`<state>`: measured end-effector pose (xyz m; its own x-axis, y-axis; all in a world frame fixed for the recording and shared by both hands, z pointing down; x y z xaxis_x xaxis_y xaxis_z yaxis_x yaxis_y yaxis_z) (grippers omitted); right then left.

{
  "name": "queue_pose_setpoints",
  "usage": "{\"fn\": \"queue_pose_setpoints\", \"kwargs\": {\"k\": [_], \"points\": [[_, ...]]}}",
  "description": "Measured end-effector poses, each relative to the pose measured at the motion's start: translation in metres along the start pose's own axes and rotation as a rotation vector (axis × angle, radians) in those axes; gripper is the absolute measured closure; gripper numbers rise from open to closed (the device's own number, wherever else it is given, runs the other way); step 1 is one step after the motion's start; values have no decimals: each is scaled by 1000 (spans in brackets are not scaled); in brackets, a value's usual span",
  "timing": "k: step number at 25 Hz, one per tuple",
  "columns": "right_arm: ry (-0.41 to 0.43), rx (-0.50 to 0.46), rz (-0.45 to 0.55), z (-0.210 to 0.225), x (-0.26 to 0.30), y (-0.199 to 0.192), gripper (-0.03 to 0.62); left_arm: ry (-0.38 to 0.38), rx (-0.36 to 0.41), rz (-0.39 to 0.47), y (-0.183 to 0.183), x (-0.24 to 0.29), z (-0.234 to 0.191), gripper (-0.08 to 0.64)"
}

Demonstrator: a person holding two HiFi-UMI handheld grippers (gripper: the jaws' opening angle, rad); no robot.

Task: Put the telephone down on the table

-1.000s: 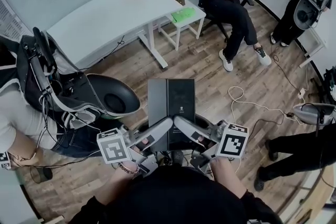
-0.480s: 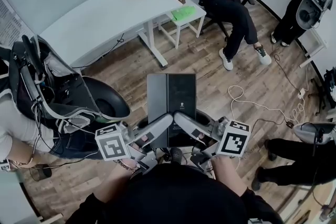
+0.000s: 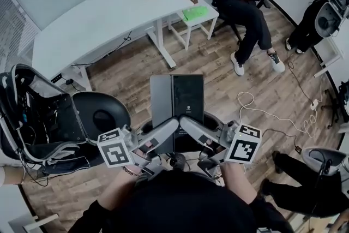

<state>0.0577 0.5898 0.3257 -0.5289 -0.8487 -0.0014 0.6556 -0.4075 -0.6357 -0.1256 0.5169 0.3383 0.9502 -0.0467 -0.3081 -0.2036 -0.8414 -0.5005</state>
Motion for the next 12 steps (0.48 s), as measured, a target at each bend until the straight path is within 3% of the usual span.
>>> {"fn": "queue_pose_setpoints", "kwargs": {"k": [7,12], "points": [[41,10,-50,7,6,9,387,37,13,46,-1,3,1,368],[50,29,-59,6,16,38,387,52,33,47,23,21,6,368]]}}
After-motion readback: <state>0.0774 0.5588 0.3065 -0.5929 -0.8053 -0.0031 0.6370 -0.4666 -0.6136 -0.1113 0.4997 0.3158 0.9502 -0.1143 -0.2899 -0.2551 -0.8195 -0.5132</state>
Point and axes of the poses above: the fingertips, and each gripper's own axes: x forward along the fingers, z to its right, y out of its top, the point moved 10 cm from there along -x, backward along the fingers, and after that the axes turned 6 degrees about -y, right-handed, at the moved point
